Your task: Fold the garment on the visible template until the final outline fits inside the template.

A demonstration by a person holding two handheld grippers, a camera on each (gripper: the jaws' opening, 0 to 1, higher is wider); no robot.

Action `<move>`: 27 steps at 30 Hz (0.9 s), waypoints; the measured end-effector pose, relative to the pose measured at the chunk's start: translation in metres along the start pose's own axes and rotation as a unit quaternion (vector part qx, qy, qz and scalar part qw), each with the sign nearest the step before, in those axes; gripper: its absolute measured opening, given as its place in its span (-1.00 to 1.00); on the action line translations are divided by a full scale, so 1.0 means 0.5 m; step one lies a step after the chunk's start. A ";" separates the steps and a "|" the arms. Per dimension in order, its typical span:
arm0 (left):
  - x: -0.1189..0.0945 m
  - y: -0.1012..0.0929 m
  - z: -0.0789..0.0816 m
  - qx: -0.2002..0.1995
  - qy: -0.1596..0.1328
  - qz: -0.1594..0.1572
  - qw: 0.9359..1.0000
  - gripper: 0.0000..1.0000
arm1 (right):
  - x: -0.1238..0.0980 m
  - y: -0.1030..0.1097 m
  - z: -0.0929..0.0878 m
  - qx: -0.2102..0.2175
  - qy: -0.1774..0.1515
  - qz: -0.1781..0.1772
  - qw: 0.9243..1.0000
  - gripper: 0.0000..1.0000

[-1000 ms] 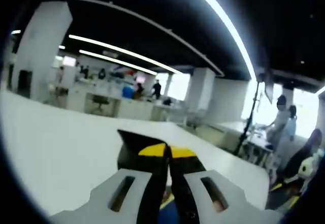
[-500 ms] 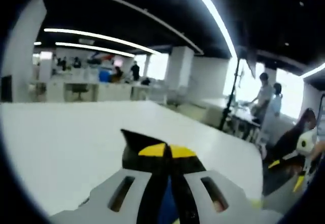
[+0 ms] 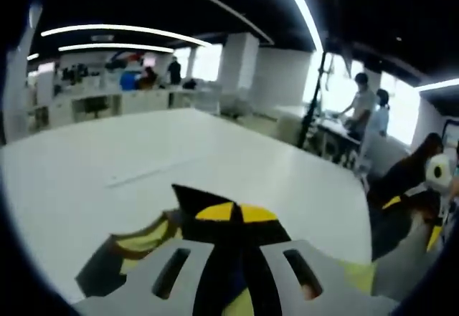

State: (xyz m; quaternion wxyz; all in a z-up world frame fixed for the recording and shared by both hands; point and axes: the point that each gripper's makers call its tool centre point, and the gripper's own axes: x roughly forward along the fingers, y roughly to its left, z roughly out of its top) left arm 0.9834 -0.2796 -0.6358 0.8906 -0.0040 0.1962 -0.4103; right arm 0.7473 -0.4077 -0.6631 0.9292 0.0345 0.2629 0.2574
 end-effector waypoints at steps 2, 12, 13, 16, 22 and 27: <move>0.014 -0.005 -0.008 -0.008 0.002 -0.006 1.000 -1.00 | -0.002 -0.005 -0.002 0.002 0.000 -0.003 1.000 0.94; 0.068 -0.037 -0.071 -0.013 0.046 -0.019 0.999 -1.00 | -0.012 -0.029 -0.017 0.018 0.004 -0.016 1.000 0.93; 0.072 -0.039 -0.076 -0.013 0.050 -0.022 0.998 -1.00 | -0.012 -0.030 -0.019 0.018 0.004 -0.017 1.000 0.93; 0.086 -0.049 -0.094 -0.018 0.066 -0.028 0.997 -1.00 | -0.011 -0.033 -0.024 0.021 0.008 -0.018 1.000 0.93; 0.098 -0.064 -0.113 -0.039 0.076 -0.037 0.996 -1.00 | -0.009 -0.032 -0.027 0.023 0.009 -0.016 1.000 0.93; 0.097 -0.076 -0.114 -0.038 0.069 -0.045 0.996 -0.68 | -0.008 -0.034 -0.025 0.025 0.006 -0.017 1.000 0.93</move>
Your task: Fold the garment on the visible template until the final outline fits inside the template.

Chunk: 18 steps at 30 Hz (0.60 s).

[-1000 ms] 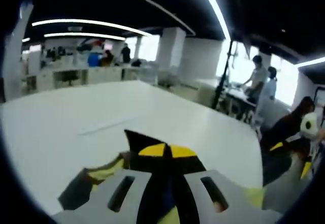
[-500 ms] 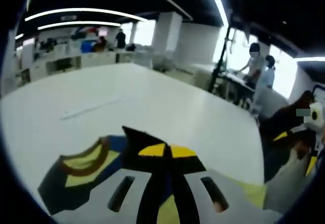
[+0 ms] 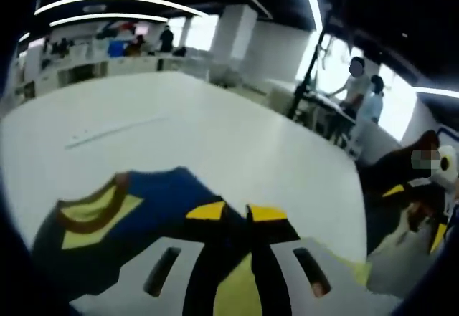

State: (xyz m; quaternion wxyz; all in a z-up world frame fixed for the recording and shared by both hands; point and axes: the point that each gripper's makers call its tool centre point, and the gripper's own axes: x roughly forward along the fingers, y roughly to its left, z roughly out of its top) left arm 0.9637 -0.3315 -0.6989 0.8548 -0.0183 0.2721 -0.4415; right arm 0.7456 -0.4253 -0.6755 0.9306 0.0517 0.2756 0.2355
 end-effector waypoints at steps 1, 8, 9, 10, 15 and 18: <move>-0.001 -0.002 0.000 0.000 -0.002 0.000 1.000 -0.59 | 0.000 0.000 0.000 -0.001 0.000 0.000 1.000 0.93; -0.012 -0.004 0.001 -0.035 -0.019 0.001 0.999 0.42 | 0.002 0.003 -0.001 0.000 -0.001 0.002 1.000 0.93; -0.020 -0.004 -0.002 -0.036 -0.019 0.003 0.999 0.45 | 0.005 0.007 -0.001 -0.001 -0.001 0.005 1.000 0.93; -0.027 -0.003 -0.003 -0.035 -0.021 0.005 0.999 0.48 | 0.007 0.009 -0.001 -0.002 0.000 0.007 1.000 0.93; -0.060 0.009 0.002 -0.049 -0.046 0.025 0.997 0.99 | 0.017 0.019 0.007 -0.010 -0.002 0.019 1.000 0.93; -0.079 0.010 -0.002 -0.048 -0.049 0.023 0.997 1.00 | 0.021 0.022 0.011 -0.013 -0.004 0.023 1.000 0.93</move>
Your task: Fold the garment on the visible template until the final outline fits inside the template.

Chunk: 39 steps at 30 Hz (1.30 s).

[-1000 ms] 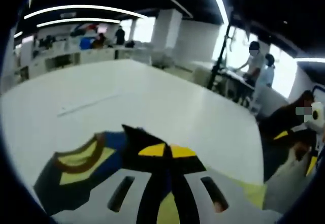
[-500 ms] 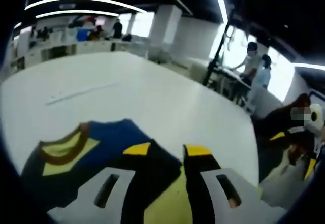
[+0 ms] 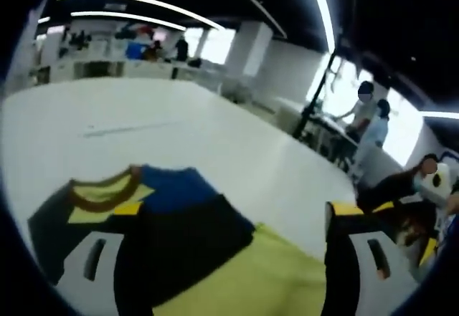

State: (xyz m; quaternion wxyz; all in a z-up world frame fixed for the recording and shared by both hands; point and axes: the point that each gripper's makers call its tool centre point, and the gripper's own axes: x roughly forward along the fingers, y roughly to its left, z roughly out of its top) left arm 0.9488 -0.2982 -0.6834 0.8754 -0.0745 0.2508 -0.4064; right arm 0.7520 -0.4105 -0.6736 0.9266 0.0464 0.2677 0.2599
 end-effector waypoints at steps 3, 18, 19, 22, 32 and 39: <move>-0.014 -0.003 -0.004 0.002 0.003 -0.002 1.000 1.00 | 0.005 0.002 0.002 -0.003 0.000 0.004 1.000 0.93; -0.180 -0.017 0.046 0.017 -0.060 0.030 0.998 1.00 | 0.038 0.021 0.024 -0.017 -0.008 0.027 0.999 0.93; -0.190 -0.015 0.049 0.014 -0.064 0.033 0.997 1.00 | 0.040 0.023 0.025 -0.019 -0.007 0.030 0.999 0.93; -0.237 -0.009 0.055 0.018 -0.080 0.050 0.995 1.00 | 0.045 0.031 0.031 -0.027 -0.007 0.038 0.999 0.94; -0.360 0.020 0.034 -0.009 -0.094 0.102 0.990 1.00 | 0.054 0.040 0.054 -0.037 -0.013 0.050 0.998 0.94; -0.461 0.032 0.001 -0.011 -0.093 0.141 0.985 1.00 | 0.063 0.052 0.064 -0.042 -0.017 0.061 0.997 0.95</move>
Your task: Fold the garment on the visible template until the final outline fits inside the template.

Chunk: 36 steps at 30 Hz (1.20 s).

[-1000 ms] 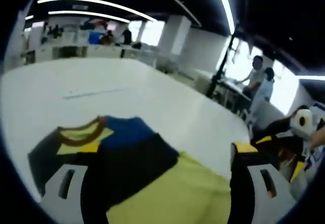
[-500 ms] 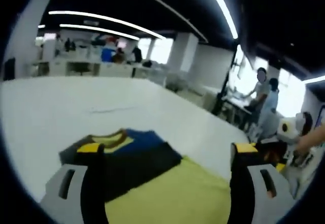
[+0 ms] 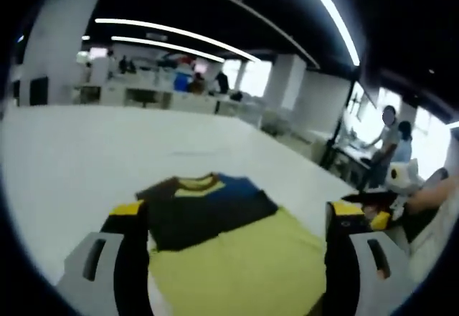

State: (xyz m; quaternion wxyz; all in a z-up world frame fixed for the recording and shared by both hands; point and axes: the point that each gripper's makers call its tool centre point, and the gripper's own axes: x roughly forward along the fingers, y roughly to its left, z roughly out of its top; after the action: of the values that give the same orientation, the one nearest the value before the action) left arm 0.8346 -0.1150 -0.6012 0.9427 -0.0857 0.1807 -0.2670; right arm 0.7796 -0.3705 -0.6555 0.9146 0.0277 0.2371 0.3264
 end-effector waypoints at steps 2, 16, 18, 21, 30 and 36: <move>-0.027 0.012 -0.008 -0.006 0.004 0.010 1.000 1.00 | 0.003 0.004 0.001 -0.004 0.001 0.004 1.000 0.95; -0.116 0.060 -0.044 -0.043 0.011 0.069 0.997 1.00 | 0.005 0.020 -0.001 -0.013 0.007 0.019 1.000 0.96; -0.116 0.059 -0.053 -0.052 0.013 0.065 0.996 1.00 | 0.004 0.018 -0.002 -0.010 0.008 0.018 1.000 0.96; -0.114 0.052 -0.071 -0.060 0.024 0.057 0.996 1.00 | 0.001 0.016 -0.002 -0.007 0.005 0.015 1.000 0.97; -0.115 0.045 -0.093 -0.068 0.042 0.051 0.996 0.99 | -0.001 0.016 -0.013 -0.002 0.010 0.011 1.000 0.96; -0.121 0.041 -0.150 -0.121 0.093 0.052 0.987 0.99 | 0.000 0.020 -0.066 0.051 0.066 0.021 0.996 0.88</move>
State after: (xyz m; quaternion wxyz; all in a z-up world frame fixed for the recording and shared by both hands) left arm 0.7675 -0.0704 -0.6576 0.9170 -0.1642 0.3032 -0.2006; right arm 0.7591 -0.3662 -0.6827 0.8875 0.0578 0.3123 0.3338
